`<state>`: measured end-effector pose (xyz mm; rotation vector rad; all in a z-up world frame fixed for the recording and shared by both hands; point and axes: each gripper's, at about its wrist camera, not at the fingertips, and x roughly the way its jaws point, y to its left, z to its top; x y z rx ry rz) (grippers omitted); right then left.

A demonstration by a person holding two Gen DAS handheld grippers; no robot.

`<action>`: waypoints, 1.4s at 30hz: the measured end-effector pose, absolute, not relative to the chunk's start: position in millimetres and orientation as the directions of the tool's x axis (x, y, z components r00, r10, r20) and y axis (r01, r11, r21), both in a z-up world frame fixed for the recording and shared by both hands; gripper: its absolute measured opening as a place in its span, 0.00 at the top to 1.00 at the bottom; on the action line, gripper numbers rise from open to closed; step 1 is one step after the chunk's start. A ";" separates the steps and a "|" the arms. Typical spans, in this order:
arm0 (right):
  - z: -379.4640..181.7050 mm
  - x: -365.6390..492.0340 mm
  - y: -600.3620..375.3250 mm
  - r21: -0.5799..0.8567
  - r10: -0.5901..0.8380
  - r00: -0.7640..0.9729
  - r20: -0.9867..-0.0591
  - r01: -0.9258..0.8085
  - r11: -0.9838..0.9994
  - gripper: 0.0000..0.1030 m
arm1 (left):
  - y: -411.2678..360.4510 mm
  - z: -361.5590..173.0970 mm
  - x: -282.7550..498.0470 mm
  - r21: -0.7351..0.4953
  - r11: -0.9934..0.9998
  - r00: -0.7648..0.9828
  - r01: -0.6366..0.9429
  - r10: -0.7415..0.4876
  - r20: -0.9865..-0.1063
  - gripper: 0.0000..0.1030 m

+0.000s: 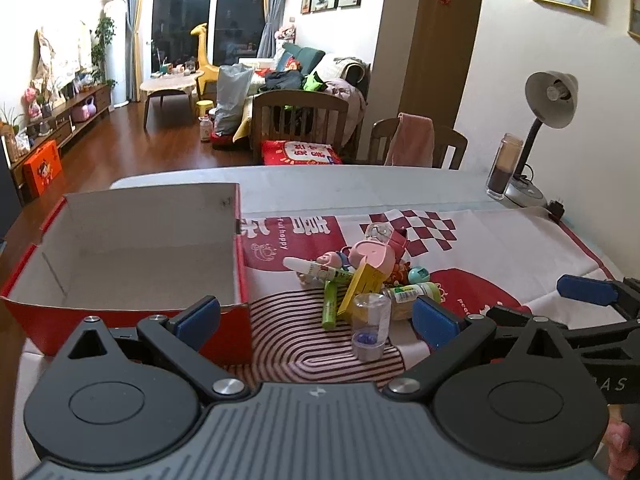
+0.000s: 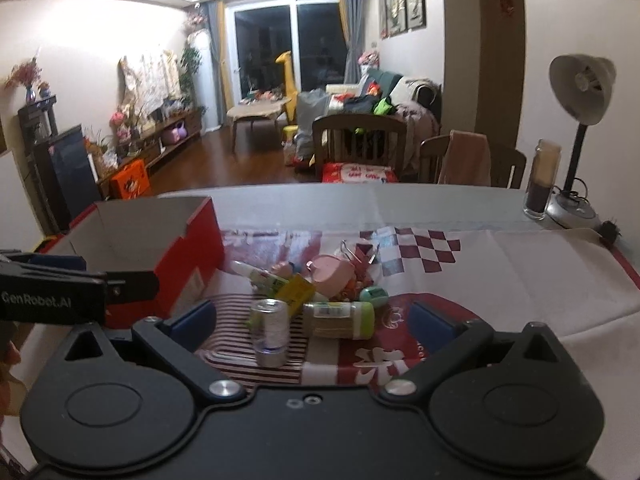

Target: Organize rigid objects

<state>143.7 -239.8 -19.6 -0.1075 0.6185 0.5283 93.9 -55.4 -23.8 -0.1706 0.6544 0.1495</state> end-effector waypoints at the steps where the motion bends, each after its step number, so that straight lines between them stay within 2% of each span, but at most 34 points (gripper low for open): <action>1: -24.3 150.9 -242.0 0.044 0.438 0.682 -0.585 -0.513 0.858 0.02 | -57.1 -27.0 99.8 -0.117 0.974 0.780 -0.194 0.081 -0.620 0.00; 5: -46.1 178.9 -248.7 -0.005 0.440 0.651 -0.618 -0.563 0.826 0.04 | -66.7 -41.1 122.4 -0.144 0.971 0.764 -0.192 0.056 -0.643 0.00; 13: -81.6 234.4 -250.9 -0.062 0.490 0.546 -0.679 -0.709 0.703 0.07 | -91.5 -82.8 164.3 -0.075 0.978 0.723 -0.196 0.092 -0.685 0.00; 18: -97.5 260.8 -241.3 -0.053 0.542 0.434 -0.720 -0.812 0.581 0.16 | -99.2 -109.2 180.7 -0.043 0.981 0.692 -0.190 0.103 -0.714 0.01; 24: -118.1 280.2 -226.1 -0.087 0.542 0.370 -0.755 -0.875 0.477 0.20 | -108.1 -127.6 195.0 -0.005 0.983 0.671 -0.182 0.121 -0.731 0.02; 26: -125.2 282.9 -222.5 -0.100 0.539 0.362 -0.761 -0.885 0.454 0.26 | -111.6 -132.2 200.3 -0.001 0.986 0.662 -0.169 0.113 -0.741 0.08; 29: -132.5 286.9 -218.4 -0.099 0.538 0.353 -0.765 -0.891 0.443 0.30 | -115.4 -138.5 206.9 0.013 0.987 0.645 -0.159 0.115 -0.755 0.14; 32: -136.3 289.0 -214.6 -0.109 0.544 0.354 -0.761 -0.896 0.430 0.30 | -114.2 -143.2 211.9 0.003 0.986 0.632 -0.164 0.108 -0.768 0.21; 34: -138.1 290.4 -211.9 -0.110 0.549 0.346 -0.761 -0.902 0.416 0.30 | -112.5 -145.1 214.9 0.000 0.986 0.623 -0.168 0.106 -0.775 0.31; 38: -142.9 290.3 -205.4 -0.128 0.554 0.336 -0.761 -0.916 0.379 0.30 | -110.3 -148.4 217.7 0.008 0.985 0.609 -0.174 0.114 -0.785 0.36; 40: -143.6 289.5 -202.1 -0.134 0.557 0.332 -0.761 -0.921 0.365 0.32 | -109.9 -150.1 219.1 0.009 0.985 0.601 -0.173 0.112 -0.791 0.45; 42: -144.0 287.6 -199.8 -0.147 0.557 0.338 -0.759 -0.922 0.359 0.33 | -109.4 -151.1 220.3 0.007 0.985 0.594 -0.171 0.109 -0.797 0.49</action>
